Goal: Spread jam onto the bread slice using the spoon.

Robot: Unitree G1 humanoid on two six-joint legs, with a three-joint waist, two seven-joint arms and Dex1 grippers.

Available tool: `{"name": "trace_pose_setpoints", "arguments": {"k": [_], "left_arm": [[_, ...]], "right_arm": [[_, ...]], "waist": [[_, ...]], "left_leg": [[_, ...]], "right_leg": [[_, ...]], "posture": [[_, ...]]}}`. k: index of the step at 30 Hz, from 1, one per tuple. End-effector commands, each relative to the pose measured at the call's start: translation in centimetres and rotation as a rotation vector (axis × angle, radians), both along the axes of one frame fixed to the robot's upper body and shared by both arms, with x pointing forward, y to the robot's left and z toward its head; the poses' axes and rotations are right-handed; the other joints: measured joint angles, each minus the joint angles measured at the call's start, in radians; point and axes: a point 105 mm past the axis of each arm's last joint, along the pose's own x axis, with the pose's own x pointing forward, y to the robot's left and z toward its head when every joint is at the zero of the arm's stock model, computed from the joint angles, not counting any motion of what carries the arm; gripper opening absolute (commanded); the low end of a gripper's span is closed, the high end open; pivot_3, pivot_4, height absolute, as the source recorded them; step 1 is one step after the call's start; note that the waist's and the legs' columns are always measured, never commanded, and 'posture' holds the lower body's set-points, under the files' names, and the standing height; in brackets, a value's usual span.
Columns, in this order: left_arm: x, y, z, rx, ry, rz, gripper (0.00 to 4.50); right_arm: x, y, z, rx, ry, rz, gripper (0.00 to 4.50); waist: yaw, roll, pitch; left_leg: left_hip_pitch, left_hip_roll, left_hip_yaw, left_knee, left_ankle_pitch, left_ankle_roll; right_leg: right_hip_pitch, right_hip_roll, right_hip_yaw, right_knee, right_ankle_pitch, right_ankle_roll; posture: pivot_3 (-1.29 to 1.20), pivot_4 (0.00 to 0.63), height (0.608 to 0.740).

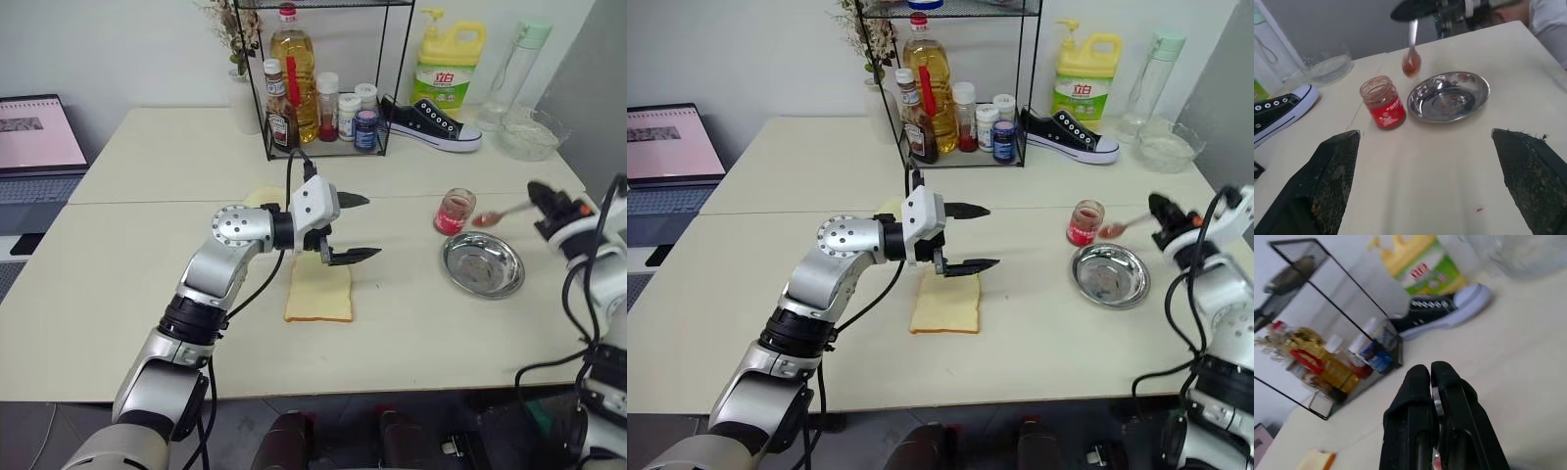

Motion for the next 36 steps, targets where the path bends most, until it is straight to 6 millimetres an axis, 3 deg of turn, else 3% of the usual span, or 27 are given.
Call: {"name": "trace_pose_setpoints", "arguments": {"k": [1,5,18,36], "left_arm": [[0.8,0.1,2.1,-0.036,-0.087,0.024,4.5],[1.2,-0.2,2.3,-0.04,-0.109,0.034,4.5],[1.5,-0.2,2.4,-0.037,-0.139,0.057,4.5],[1.4,0.0,2.8,-0.036,-0.153,0.065,4.5]], "right_arm": [[0.4,0.4,4.3,-0.089,-0.095,0.025,0.03],[1.9,0.8,5.8,-0.165,-0.107,0.023,0.03],[5.6,3.3,3.5,-0.323,-0.038,0.06,0.03],[7.2,4.6,1.9,-0.565,-0.048,0.05,0.03]], "waist": [[0.0,0.0,0.0],[-0.002,0.0,0.0],[-0.003,0.0,0.0],[-0.003,0.0,0.0]], "left_leg": [[0.0,0.0,0.0,0.0,0.0,0.0],[0.0,0.0,0.001,0.0,0.0,0.0],[-0.001,0.0,0.001,0.0,0.0,0.0],[-0.001,0.0,0.001,0.0,0.0,0.0]], "right_leg": [[0.0,0.0,0.0,0.0,0.0,0.0],[-0.001,0.0,0.001,0.0,0.0,0.0],[-0.002,-0.001,0.001,0.0,0.0,0.0],[-0.002,0.0,0.001,0.0,0.0,0.0]], "posture": [[0.0,0.15,0.74],[0.0,0.15,0.74],[0.0,0.15,0.74],[0.0,0.15,0.74]]}}
